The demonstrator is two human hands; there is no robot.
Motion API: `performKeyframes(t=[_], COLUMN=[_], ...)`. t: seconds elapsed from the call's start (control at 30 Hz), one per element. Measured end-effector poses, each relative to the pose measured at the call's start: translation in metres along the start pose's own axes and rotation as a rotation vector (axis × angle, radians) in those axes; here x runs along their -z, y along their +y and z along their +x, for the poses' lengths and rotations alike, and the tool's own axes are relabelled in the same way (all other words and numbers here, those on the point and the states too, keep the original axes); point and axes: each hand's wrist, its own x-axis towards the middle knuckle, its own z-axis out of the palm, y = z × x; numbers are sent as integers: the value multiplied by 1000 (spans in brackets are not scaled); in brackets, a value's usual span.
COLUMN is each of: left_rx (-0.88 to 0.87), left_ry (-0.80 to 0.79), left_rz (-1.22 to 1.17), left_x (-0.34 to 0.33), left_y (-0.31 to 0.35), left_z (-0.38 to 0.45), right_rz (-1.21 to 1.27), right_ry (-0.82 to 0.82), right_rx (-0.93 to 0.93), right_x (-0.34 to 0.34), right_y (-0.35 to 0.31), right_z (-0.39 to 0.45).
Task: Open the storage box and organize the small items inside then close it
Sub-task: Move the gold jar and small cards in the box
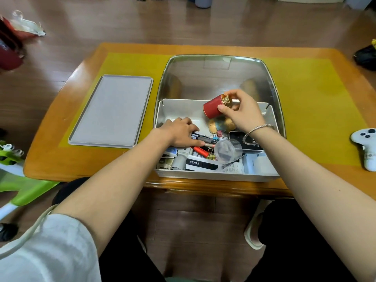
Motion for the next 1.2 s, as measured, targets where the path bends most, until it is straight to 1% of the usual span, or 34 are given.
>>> performKeyframes(t=[0.13,0.23,0.47,0.53,0.63,0.77,0.83,0.97,1.1,1.2], left_rx=[9,30,54,52,79,100,126,186,264,219], left_ry=[7,6,1,-14,-20,82,153,254,397,491], left_rz=[-34,-44,-31,-79,-182,-323,-382,-310,-315,-310], left_x=[0,2,0,-2,-1,0,3,8,12,11], left_y=[-3,-1,3,3,2,6,8,14,21,24], left_z=[-14,-19,-22,-23,-21,-17,-16,-13,-10,-8], right_rz=[-146,-341,-674,-712,-690,-701,-729,-885,-933,-975], right_ry=[-97,-177,-376,-414,-389,-290,-273,-281,-285,-324], right_rx=[135,244,351,371,357,303,253,252,255,251], right_x=[-14,-25,-36,-37,-32,-15,-7,-6,-15,-21], right_y=[-6,-8,-8,-6,-3,5,10,16,17,17], right_z=[2,4,13,13,13,15,15,13,12,13])
